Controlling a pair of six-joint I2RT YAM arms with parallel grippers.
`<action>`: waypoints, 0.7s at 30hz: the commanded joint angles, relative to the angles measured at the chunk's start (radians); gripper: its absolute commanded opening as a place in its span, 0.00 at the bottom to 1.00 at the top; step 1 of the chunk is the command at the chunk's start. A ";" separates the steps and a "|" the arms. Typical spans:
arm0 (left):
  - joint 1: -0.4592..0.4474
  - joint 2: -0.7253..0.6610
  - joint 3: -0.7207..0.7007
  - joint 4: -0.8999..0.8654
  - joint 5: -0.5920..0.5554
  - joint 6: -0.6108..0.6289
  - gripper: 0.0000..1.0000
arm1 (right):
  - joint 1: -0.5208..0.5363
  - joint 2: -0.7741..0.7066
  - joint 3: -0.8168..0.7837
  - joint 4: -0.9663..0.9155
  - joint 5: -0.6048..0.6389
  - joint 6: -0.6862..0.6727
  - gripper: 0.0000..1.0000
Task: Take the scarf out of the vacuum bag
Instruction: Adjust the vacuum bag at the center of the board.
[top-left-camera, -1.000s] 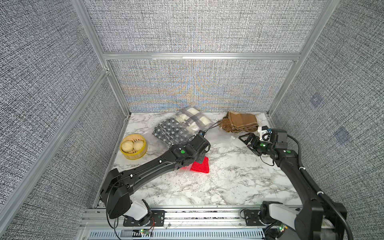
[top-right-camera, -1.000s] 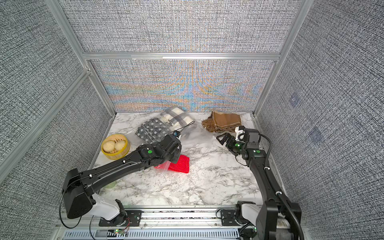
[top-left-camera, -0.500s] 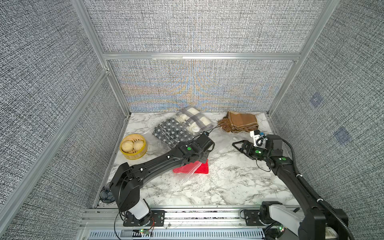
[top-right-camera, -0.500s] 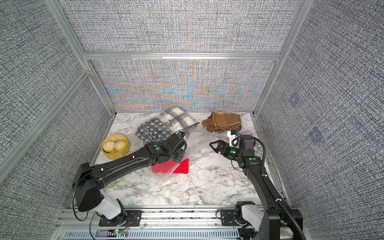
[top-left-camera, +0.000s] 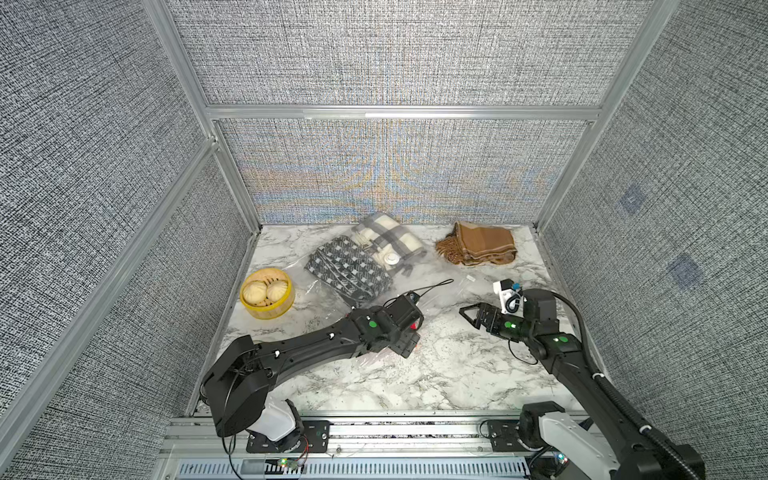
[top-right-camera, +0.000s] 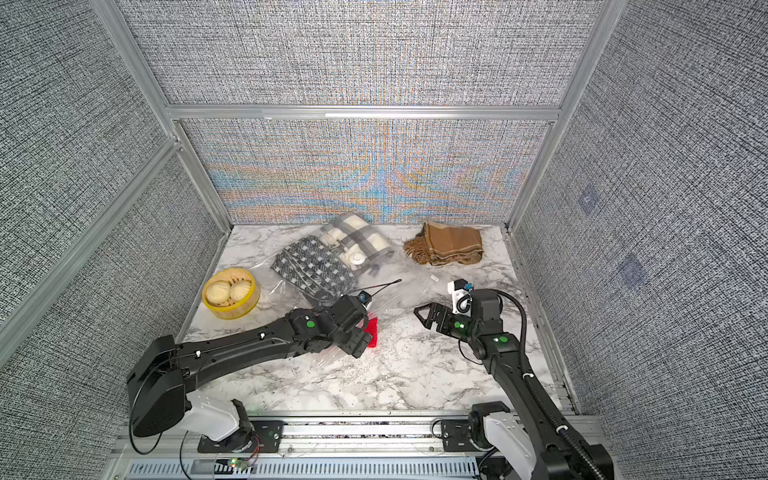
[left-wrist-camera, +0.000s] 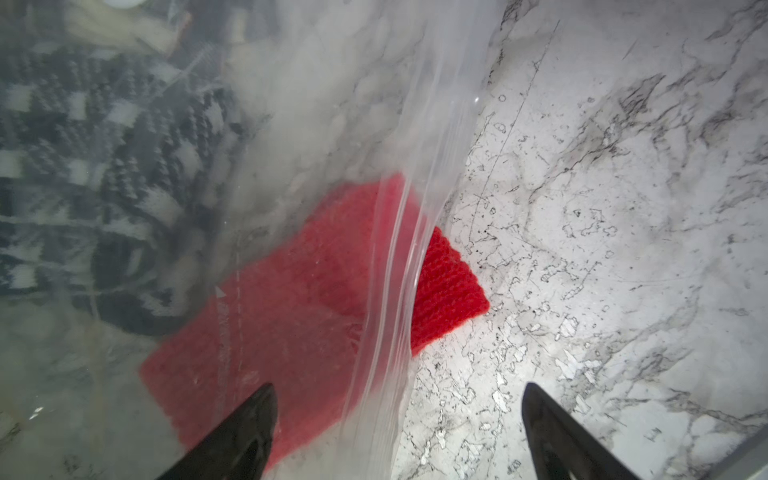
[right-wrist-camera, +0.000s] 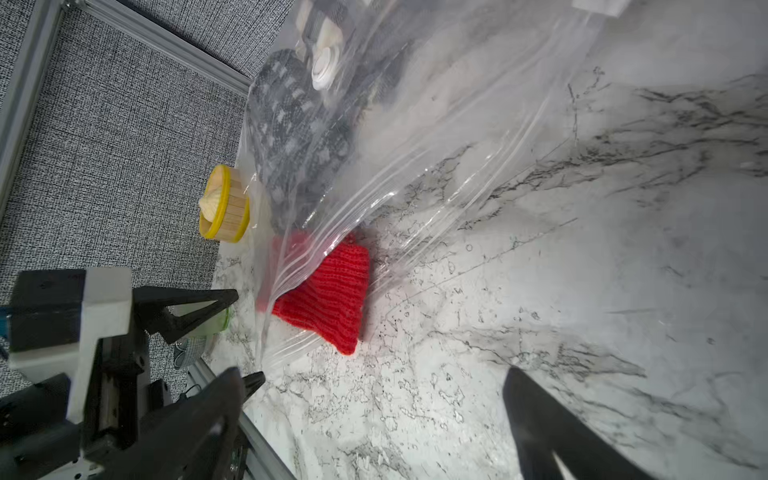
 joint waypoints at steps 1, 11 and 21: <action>-0.010 0.045 0.021 0.042 -0.046 0.033 0.96 | 0.002 -0.017 -0.026 0.057 -0.022 0.027 0.99; -0.025 0.299 0.243 -0.212 -0.362 -0.116 0.82 | 0.045 -0.056 -0.104 0.087 0.019 0.035 0.99; -0.006 0.355 0.367 -0.283 -0.332 -0.131 0.12 | 0.141 -0.055 -0.114 0.078 0.117 0.004 0.97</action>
